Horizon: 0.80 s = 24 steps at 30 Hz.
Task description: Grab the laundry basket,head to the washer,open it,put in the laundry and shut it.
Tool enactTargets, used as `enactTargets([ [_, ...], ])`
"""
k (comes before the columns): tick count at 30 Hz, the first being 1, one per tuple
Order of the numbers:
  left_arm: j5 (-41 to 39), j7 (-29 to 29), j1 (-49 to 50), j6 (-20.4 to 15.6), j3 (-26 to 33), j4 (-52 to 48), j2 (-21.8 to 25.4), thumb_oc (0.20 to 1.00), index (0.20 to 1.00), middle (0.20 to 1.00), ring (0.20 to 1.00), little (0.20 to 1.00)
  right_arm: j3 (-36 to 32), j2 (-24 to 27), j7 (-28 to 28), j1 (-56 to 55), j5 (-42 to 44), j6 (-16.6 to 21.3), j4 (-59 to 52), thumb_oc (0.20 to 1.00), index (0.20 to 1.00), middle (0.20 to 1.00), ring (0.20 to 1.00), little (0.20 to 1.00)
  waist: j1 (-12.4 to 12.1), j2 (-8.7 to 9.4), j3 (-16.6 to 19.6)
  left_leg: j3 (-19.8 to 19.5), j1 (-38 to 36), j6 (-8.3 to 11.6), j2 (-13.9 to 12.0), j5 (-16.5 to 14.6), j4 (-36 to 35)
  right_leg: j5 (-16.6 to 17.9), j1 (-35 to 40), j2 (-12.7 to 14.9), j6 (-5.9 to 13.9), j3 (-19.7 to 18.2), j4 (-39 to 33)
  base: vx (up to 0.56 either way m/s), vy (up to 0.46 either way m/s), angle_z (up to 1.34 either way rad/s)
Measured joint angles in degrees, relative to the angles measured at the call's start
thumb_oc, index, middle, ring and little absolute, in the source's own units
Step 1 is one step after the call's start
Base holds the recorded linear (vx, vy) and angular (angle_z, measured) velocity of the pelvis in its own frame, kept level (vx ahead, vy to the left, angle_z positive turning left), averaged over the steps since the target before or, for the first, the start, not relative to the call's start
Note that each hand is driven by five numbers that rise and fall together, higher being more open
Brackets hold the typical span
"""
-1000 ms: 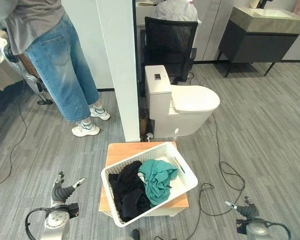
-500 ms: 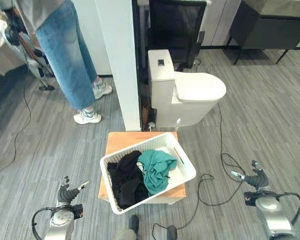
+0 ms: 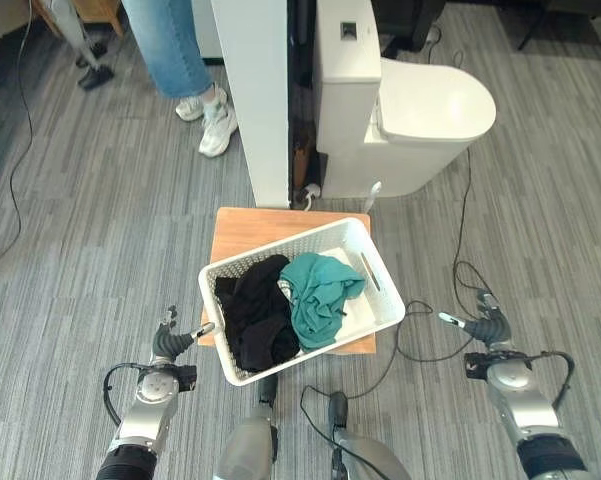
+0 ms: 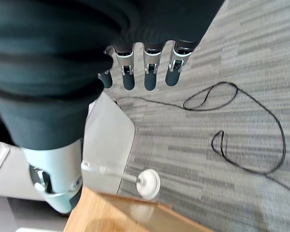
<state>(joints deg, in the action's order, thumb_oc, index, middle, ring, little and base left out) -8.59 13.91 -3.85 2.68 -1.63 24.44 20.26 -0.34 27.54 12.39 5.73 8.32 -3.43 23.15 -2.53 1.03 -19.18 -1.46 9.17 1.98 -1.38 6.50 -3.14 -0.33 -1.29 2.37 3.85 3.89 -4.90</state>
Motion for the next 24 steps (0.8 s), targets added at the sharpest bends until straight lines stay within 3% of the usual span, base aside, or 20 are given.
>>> enactTargets([
  [16,-0.28,0.92,-2.87,-0.04,-3.54,-3.73,1.77,1.000,1.000,1.000,1.000,1.000,3.83,-0.44,1.00,7.87,0.45,0.79,9.89,1.000,1.000,1.000,1.000,1.000,-0.99,-1.71,-2.42,-1.20,1.62,0.54,-0.37,1.30,-1.26,0.17,-1.69,-0.48,-0.05,1.36,0.00,-0.01,-0.010,0.04],
  [24,-0.43,-1.35,-2.39,-0.27,-3.39,-10.40,4.28,1.000,1.000,1.000,1.000,1.000,4.05,0.91,1.01,13.09,0.30,0.39,15.49,1.000,1.000,1.000,1.000,1.000,-3.04,-3.00,-3.11,-1.09,1.37,0.55,-0.37,1.31,-1.27,0.17,-1.49,-0.44,-0.04,1.27,0.00,0.00,0.000,0.00],
])
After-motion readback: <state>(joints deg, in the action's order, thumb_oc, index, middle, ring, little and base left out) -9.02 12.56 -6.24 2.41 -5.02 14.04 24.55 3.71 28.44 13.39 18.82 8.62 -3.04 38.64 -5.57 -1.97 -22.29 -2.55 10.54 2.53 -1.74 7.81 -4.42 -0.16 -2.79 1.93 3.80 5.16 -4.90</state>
